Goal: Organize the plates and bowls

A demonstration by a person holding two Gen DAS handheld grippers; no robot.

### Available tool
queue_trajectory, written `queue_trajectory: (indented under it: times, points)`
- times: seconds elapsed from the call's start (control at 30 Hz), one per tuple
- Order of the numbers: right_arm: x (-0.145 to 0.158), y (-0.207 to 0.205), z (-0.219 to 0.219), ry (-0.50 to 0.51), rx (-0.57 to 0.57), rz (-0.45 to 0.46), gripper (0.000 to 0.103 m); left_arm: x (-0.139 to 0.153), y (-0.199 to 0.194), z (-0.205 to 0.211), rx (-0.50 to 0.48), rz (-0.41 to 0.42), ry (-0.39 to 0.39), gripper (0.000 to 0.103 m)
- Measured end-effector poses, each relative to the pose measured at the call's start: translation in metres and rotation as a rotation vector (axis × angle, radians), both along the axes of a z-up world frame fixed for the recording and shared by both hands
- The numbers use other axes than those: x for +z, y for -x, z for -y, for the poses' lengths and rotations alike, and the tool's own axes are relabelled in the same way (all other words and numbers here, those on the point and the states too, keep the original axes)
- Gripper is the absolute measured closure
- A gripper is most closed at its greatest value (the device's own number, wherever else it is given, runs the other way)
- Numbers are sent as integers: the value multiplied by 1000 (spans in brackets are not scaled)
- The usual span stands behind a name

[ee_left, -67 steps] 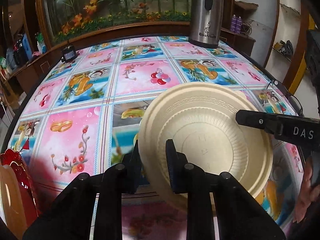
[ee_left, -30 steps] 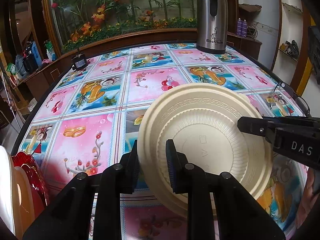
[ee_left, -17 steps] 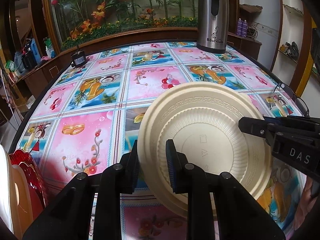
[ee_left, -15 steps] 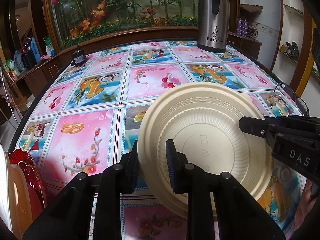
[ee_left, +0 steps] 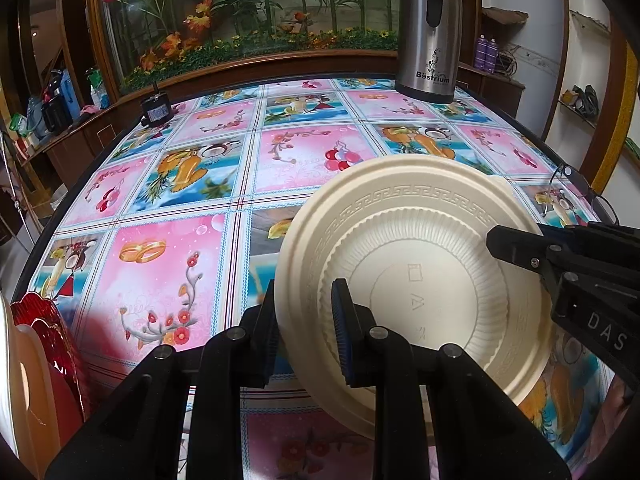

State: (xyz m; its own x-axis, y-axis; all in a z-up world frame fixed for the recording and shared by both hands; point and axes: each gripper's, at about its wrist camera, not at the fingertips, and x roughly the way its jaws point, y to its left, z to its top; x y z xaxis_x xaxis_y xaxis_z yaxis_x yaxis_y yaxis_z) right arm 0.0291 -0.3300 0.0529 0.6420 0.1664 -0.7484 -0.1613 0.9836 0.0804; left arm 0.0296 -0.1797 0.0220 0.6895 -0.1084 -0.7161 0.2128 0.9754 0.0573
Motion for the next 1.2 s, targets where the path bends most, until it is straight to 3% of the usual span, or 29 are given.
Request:
queue_trajectory:
  times: [1.2]
  points:
    - [4,1,-4,45,-7,36,86,4,2,1,2,22,8,83]
